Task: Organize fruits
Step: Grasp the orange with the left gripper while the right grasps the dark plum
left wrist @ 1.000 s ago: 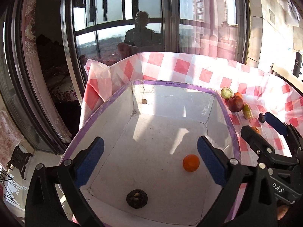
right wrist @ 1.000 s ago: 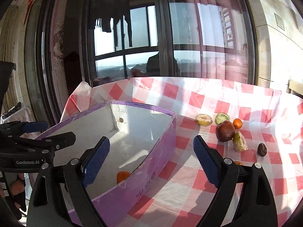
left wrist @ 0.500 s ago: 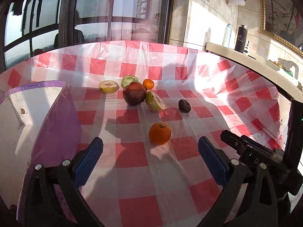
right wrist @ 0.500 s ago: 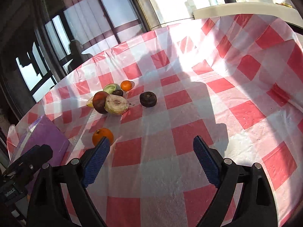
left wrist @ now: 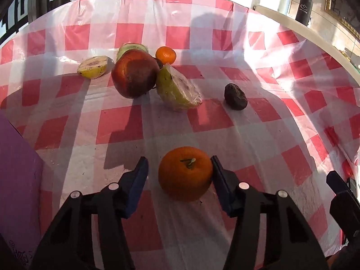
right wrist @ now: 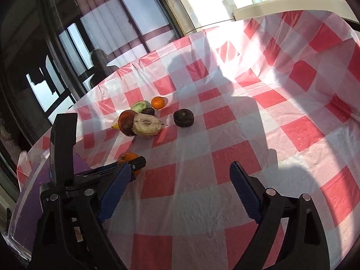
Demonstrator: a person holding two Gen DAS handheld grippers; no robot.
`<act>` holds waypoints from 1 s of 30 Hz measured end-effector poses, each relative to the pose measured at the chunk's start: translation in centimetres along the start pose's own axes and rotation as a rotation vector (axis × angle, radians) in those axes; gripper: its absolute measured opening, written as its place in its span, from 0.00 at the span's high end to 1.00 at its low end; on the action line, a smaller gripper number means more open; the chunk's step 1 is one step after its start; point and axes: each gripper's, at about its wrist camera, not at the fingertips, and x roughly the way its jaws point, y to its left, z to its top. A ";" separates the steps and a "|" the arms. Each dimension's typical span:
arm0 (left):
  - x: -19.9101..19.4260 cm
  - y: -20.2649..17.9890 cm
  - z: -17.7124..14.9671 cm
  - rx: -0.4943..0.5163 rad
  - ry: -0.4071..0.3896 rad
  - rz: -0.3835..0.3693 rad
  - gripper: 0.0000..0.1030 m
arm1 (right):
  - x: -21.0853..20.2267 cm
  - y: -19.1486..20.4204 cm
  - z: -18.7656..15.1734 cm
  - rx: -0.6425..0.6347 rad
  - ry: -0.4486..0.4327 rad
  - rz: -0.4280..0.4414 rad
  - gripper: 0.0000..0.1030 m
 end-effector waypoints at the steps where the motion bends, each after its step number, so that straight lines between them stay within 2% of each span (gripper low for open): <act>1: -0.1 -0.1 0.0 0.009 -0.001 -0.013 0.55 | 0.0 0.0 0.0 -0.003 0.003 0.000 0.16; 5: -0.2 0.2 0.0 -0.008 -0.004 -0.040 0.57 | 1.1 -0.4 0.4 0.020 0.047 -0.010 0.16; 8: -0.3 0.8 0.0 -0.038 -0.008 -0.073 0.57 | 3.3 -0.6 1.8 0.019 0.078 -0.116 0.16; 10: -0.3 0.9 -0.1 -0.046 -0.010 -0.081 0.57 | 5.4 0.0 3.1 -0.046 0.085 -0.176 0.16; 12: -0.3 1.0 0.0 -0.049 -0.010 -0.083 0.57 | 8.2 0.5 4.3 -0.094 0.133 -0.199 0.17; 17: -0.4 1.4 0.0 -0.069 -0.014 -0.108 0.57 | 13.8 1.4 6.2 -0.136 0.242 -0.171 0.31; 24: -0.4 1.2 0.0 -0.062 -0.013 -0.099 0.56 | 17.1 2.3 7.5 -0.168 0.277 -0.164 0.36; 28: -0.3 1.3 -0.1 -0.064 -0.013 -0.101 0.56 | 18.4 3.4 7.8 -0.222 0.288 -0.227 0.40; 30: -0.4 1.4 -0.1 -0.066 -0.014 -0.105 0.56 | 18.5 4.1 7.4 -0.267 0.287 -0.288 0.52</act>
